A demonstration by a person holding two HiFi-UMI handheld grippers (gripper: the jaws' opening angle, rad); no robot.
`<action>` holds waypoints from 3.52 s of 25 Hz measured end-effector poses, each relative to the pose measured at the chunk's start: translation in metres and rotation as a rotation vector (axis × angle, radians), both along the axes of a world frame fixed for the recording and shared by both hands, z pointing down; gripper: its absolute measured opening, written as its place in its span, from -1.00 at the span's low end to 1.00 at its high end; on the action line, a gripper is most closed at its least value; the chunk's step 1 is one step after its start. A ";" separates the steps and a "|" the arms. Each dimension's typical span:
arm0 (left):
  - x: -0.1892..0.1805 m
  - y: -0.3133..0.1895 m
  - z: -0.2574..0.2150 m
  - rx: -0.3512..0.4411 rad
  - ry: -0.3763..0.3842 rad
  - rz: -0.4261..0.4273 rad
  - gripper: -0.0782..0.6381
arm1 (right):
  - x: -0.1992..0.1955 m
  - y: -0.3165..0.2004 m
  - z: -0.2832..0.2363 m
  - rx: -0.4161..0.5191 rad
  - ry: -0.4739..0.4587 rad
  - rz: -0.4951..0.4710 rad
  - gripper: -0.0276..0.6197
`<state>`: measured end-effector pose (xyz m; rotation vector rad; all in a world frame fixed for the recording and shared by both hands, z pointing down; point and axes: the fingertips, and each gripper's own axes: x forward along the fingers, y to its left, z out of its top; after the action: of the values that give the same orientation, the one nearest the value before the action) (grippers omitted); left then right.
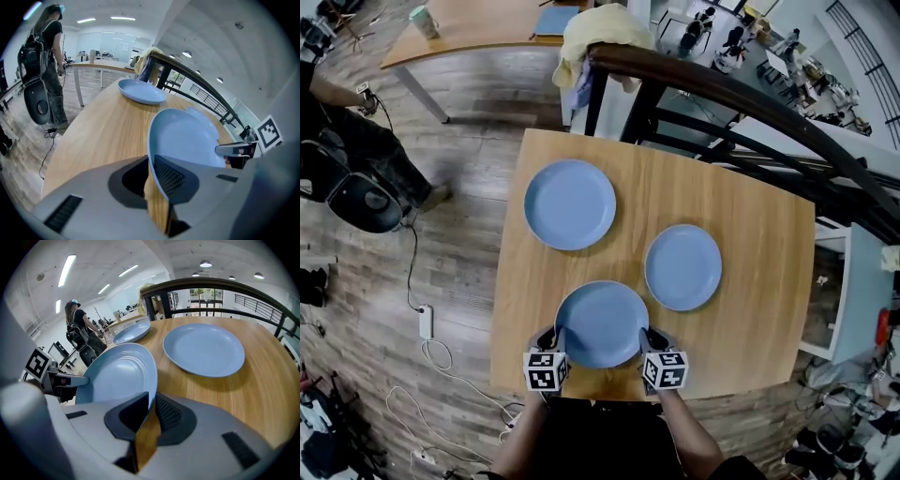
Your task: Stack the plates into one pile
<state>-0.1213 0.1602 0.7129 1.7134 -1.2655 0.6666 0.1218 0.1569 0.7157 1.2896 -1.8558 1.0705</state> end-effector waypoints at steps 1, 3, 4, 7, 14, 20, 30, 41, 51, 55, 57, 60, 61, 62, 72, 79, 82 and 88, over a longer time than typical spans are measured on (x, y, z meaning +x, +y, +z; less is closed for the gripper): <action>-0.002 0.000 -0.003 0.005 0.003 -0.003 -0.63 | -0.002 0.000 -0.003 0.005 0.000 -0.001 -0.72; -0.007 0.000 -0.008 0.017 0.011 -0.011 -0.63 | -0.007 -0.001 -0.009 0.015 0.001 -0.002 -0.73; -0.009 0.000 -0.011 0.024 0.014 -0.013 -0.63 | -0.009 -0.001 -0.012 0.021 0.003 -0.003 -0.73; -0.017 -0.003 -0.021 0.048 0.021 -0.015 -0.64 | -0.017 -0.006 -0.022 0.044 0.007 0.000 -0.73; -0.036 -0.003 -0.043 0.082 0.031 -0.006 -0.64 | -0.036 -0.008 -0.043 0.081 0.013 0.011 -0.73; -0.056 -0.014 -0.062 0.124 0.030 -0.004 -0.64 | -0.056 -0.016 -0.061 0.112 0.008 0.010 -0.73; -0.072 -0.044 -0.090 0.202 0.028 -0.025 -0.65 | -0.071 -0.046 -0.091 0.187 0.001 0.014 -0.73; -0.067 -0.073 -0.101 0.255 0.013 -0.061 -0.65 | -0.067 -0.083 -0.101 0.238 -0.022 -0.014 -0.73; -0.072 -0.116 -0.100 0.269 -0.004 -0.093 -0.65 | -0.071 -0.132 -0.100 0.256 -0.043 -0.021 -0.74; -0.074 -0.132 -0.097 0.272 -0.004 -0.104 -0.65 | -0.074 -0.151 -0.097 0.259 -0.043 -0.021 -0.74; -0.076 -0.142 -0.095 0.275 -0.004 -0.108 -0.65 | -0.076 -0.162 -0.096 0.262 -0.040 -0.024 -0.75; -0.080 -0.154 -0.093 0.276 -0.007 -0.113 -0.65 | -0.080 -0.175 -0.094 0.266 -0.036 -0.032 -0.75; -0.081 -0.158 -0.092 0.277 -0.007 -0.114 -0.65 | -0.081 -0.179 -0.093 0.267 -0.036 -0.033 -0.75; -0.081 -0.163 -0.091 0.278 -0.007 -0.115 -0.65 | -0.081 -0.184 -0.093 0.267 -0.036 -0.034 -0.75; -0.096 -0.212 -0.083 0.290 0.001 -0.154 -0.65 | -0.096 -0.240 -0.085 0.280 -0.036 -0.025 -0.75; -0.102 -0.233 -0.068 0.282 0.006 -0.179 -0.66 | -0.103 -0.264 -0.071 0.270 -0.035 -0.031 -0.75; -0.102 -0.239 -0.061 0.280 0.005 -0.186 -0.66 | -0.102 -0.270 -0.065 0.266 -0.036 -0.017 -0.76; -0.101 -0.258 -0.055 0.282 0.007 -0.185 -0.66 | -0.101 -0.290 -0.057 0.269 -0.034 -0.013 -0.76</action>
<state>-0.2225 -0.0979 0.6580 1.7906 -1.5488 0.3867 0.0208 -0.1331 0.6587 1.4132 -2.0858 0.8616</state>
